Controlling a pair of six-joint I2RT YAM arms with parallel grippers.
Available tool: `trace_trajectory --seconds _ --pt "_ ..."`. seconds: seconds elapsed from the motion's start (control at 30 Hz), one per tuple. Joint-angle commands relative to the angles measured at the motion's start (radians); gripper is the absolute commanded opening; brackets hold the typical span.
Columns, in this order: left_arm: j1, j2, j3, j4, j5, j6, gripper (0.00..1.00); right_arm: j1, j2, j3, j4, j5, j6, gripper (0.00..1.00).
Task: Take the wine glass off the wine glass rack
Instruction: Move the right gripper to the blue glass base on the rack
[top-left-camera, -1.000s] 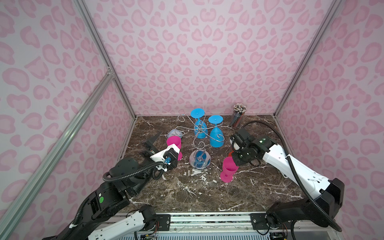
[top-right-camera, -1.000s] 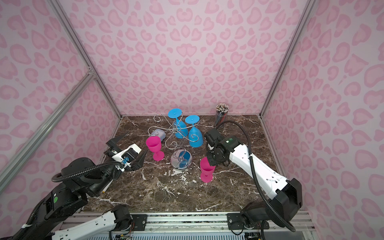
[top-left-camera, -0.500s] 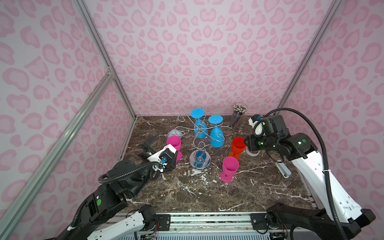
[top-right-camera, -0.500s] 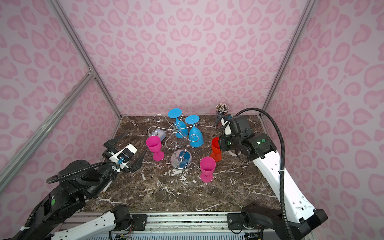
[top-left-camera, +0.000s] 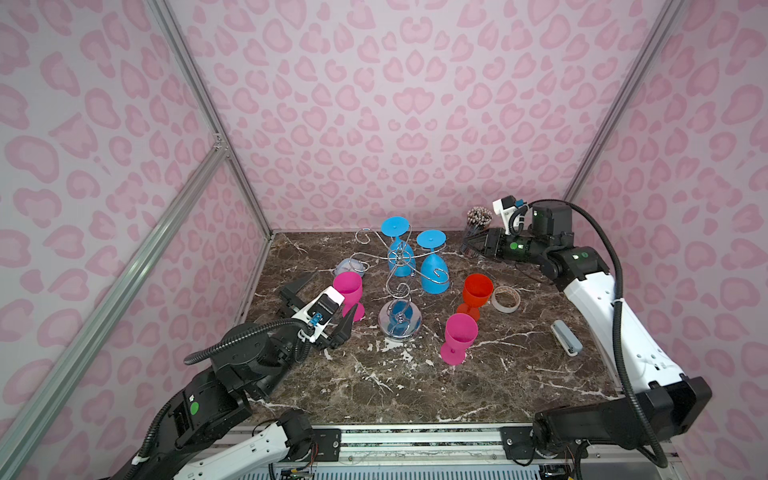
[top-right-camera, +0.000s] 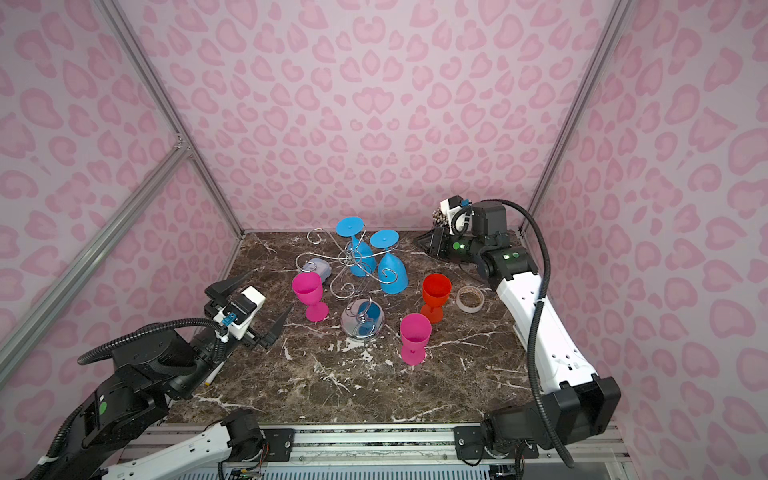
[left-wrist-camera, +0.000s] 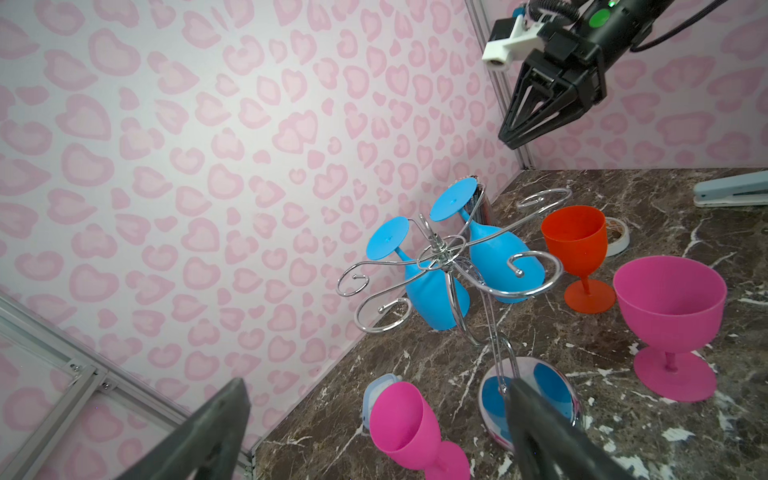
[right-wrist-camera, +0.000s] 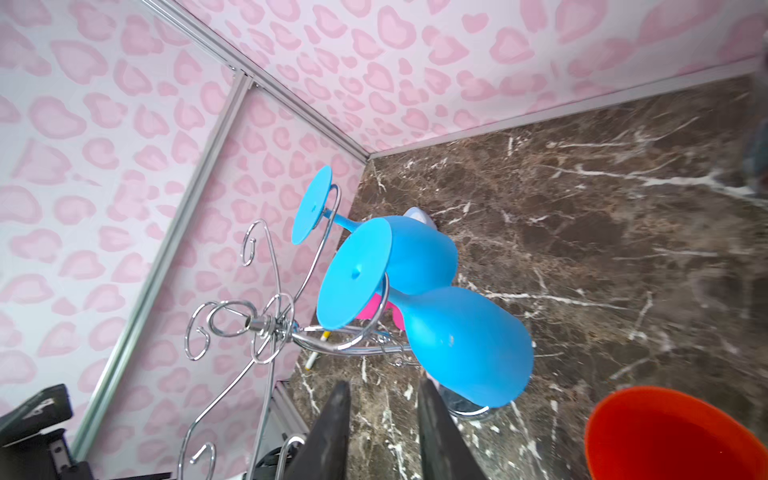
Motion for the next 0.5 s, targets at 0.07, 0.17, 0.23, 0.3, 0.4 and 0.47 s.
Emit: trace_trajectory --seconds 0.07,0.17,0.23,0.3,0.4,0.47 --pt "0.000 -0.005 -0.008 0.007 0.024 -0.054 0.97 -0.006 0.069 -0.006 0.190 -0.136 0.121 0.31" --pt "0.000 -0.003 -0.009 0.004 0.029 -0.061 0.97 -0.013 0.118 -0.006 0.254 -0.173 0.181 0.31" --pt "0.001 -0.003 -0.008 0.002 0.033 -0.066 0.97 -0.013 0.143 -0.006 0.286 -0.186 0.205 0.31" --pt "0.000 -0.003 -0.005 -0.001 0.035 -0.072 0.97 -0.016 0.166 0.000 0.297 -0.189 0.216 0.32" --pt "0.001 -0.007 -0.002 -0.005 0.036 -0.079 0.97 -0.016 0.191 0.006 0.319 -0.198 0.243 0.31" --pt "0.000 -0.012 -0.002 -0.006 0.036 -0.082 0.97 -0.015 0.204 -0.001 0.359 -0.217 0.277 0.31"
